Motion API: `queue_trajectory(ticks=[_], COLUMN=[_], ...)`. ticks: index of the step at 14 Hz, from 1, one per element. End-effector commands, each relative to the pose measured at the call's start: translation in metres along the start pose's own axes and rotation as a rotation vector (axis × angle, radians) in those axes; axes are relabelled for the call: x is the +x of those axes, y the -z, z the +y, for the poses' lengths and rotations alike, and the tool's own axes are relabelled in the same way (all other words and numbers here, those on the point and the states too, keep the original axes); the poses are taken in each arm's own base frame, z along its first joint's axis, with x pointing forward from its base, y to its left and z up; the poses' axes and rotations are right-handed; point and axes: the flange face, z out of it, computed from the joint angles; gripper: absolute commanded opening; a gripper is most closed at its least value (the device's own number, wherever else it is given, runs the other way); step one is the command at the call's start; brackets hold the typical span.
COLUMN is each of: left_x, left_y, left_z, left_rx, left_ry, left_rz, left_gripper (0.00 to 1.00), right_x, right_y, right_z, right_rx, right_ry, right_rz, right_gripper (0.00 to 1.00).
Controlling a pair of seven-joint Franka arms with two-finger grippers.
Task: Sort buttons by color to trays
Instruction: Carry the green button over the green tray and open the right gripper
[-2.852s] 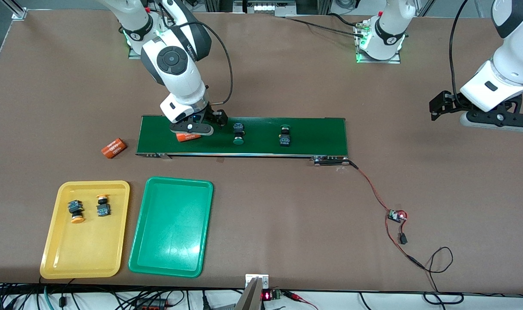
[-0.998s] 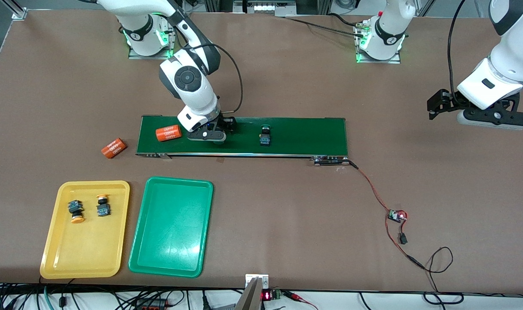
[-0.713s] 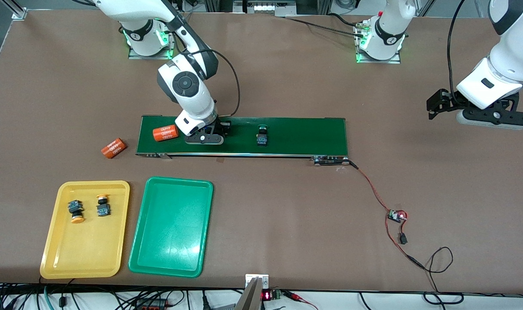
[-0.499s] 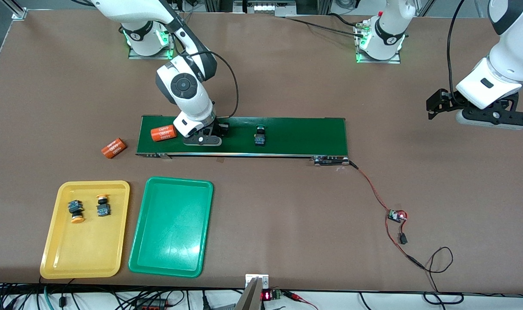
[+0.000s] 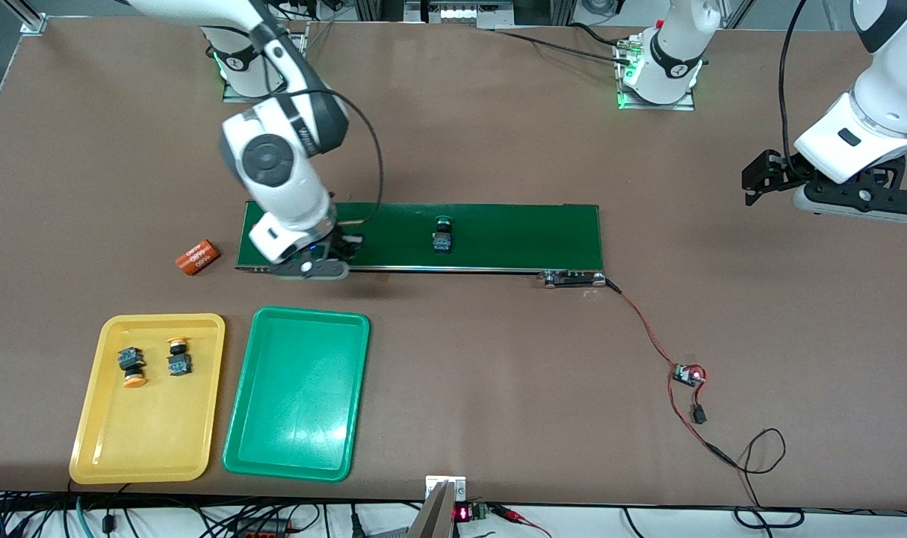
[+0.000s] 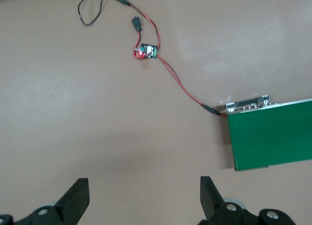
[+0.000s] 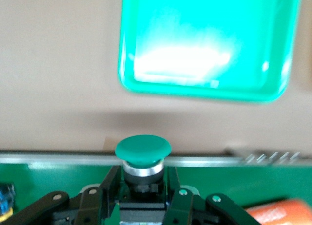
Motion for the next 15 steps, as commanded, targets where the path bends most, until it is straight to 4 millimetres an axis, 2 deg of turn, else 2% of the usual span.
queue_trajectory(ticks=[1,4,6,9,11,12,14,15], left_x=[-0.004,-0.003,-0.004,-0.003,-0.002,-0.001,0.000,-0.001], left_y=[0.007,0.008,0.009,0.009,0.016,0.016,0.016,0.017], left_z=[-0.002,-0.002,-0.001,-0.002,0.001,0.006,0.006,0.005], left_rx=[0.008,0.010,0.010,0.010,0.011,0.011,0.011,0.011], left_ry=[-0.022,-0.024,-0.030,-0.028,-0.033,-0.042,-0.042,-0.041], left_rz=[-0.021,-0.019,-0.018,-0.017,-0.003,-0.002,0.000,0.001], left_gripper=[1.00,1.00,1.00,1.00,1.00,1.00,1.00,1.00], right_x=[0.049,0.091,0.109,0.120,0.120,0.120,0.121,0.120], right_y=[-0.019,-0.054,-0.082,-0.119,-0.126,-0.127,-0.138,-0.141], right_z=[0.040,0.081,0.095,0.098,0.100,0.101,0.110,0.112], right_rx=[-0.017,-0.028,-0.034,-0.026,-0.025,-0.026,-0.033,-0.036], right_ry=[0.034,0.077,0.089,0.097,0.099,0.097,0.103,0.135], right_rz=[0.006,0.029,0.053,0.135,0.145,0.143,0.148,0.174], right_gripper=[0.03,0.03,0.03,0.04,0.08,0.27,0.77,0.82])
